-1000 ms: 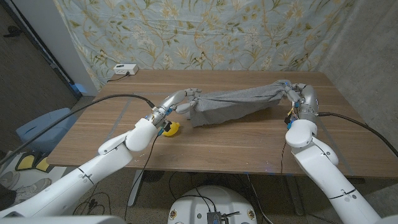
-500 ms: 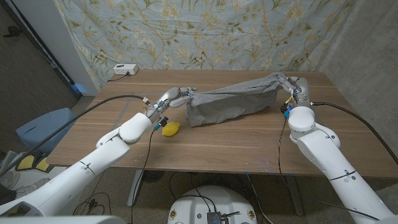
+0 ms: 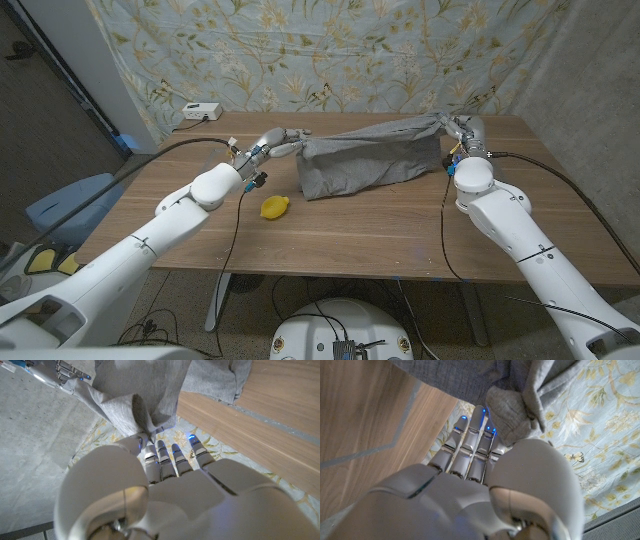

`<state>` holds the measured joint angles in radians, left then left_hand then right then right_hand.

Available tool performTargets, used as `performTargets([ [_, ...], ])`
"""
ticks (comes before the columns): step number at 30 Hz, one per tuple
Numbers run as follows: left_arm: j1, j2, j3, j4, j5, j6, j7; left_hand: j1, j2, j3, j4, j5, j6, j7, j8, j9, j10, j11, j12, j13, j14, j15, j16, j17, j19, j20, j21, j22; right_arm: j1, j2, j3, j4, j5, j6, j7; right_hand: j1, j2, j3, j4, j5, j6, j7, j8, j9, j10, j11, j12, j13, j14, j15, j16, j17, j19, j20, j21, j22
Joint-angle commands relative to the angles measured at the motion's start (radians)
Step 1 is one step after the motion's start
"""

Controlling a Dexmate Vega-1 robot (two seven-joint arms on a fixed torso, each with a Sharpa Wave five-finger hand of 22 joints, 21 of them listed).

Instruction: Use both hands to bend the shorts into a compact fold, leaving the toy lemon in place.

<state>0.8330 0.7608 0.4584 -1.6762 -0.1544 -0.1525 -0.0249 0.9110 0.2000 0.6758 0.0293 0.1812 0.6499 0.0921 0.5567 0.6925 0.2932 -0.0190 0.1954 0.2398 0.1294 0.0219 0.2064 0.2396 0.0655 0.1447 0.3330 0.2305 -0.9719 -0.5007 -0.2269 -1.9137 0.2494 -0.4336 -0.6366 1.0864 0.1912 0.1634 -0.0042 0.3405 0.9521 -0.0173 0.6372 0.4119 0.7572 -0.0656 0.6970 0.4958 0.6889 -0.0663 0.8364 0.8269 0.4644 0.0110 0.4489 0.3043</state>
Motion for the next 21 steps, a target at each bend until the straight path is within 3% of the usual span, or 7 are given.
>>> performTargets([
  [1, -0.12, -0.014, 0.047, 0.037, 0.057, 0.1, 0.002, 0.005, 0.004, -0.001, -0.002, 0.008, 0.011, 0.019, 0.208, 0.054, -0.005, 0.004, 0.002, 0.002, -0.002, 0.004, -0.001, 0.003, -0.006, 0.002, 0.002, 0.005, 0.086, -0.01, -0.054, 0.092, 0.028, 0.008, -0.034, 0.012, 0.0, 0.006, -0.003, 0.006, 0.006, -0.001, 0.001, -0.002, 0.002, 0.006, -0.006, -0.002, -0.004, -0.128, 0.012, 0.002, 0.003, 0.002, 0.01, 0.005],
  [9, -0.168, -0.024, 0.085, 0.048, 0.134, 0.168, 0.039, 0.008, 0.003, -0.004, -0.006, 0.011, 0.011, 0.02, 0.211, 0.046, -0.008, 0.003, 0.005, 0.002, -0.004, 0.005, 0.003, 0.004, -0.012, 0.003, 0.004, 0.007, 0.132, -0.017, -0.083, 0.137, 0.038, 0.002, -0.031, 0.016, 0.0, 0.009, -0.006, 0.005, 0.008, 0.002, -0.001, -0.01, 0.002, 0.009, -0.004, -0.002, -0.005, -0.125, 0.02, 0.002, 0.008, 0.008, 0.019, 0.005],
  [21, -0.187, -0.029, 0.136, 0.037, 0.287, 0.288, 0.143, 0.009, -0.001, -0.01, -0.011, 0.014, 0.011, 0.014, 0.213, 0.036, -0.003, 0.007, 0.01, 0.003, -0.001, 0.008, 0.009, 0.005, -0.016, 0.007, 0.008, 0.009, 0.223, -0.019, -0.155, 0.218, 0.028, -0.019, 0.0, 0.024, -0.004, 0.011, -0.015, 0.001, 0.009, 0.013, -0.01, -0.028, -0.011, 0.018, -0.003, 0.002, -0.003, -0.12, 0.037, 0.002, 0.025, 0.013, 0.036, 0.003],
])
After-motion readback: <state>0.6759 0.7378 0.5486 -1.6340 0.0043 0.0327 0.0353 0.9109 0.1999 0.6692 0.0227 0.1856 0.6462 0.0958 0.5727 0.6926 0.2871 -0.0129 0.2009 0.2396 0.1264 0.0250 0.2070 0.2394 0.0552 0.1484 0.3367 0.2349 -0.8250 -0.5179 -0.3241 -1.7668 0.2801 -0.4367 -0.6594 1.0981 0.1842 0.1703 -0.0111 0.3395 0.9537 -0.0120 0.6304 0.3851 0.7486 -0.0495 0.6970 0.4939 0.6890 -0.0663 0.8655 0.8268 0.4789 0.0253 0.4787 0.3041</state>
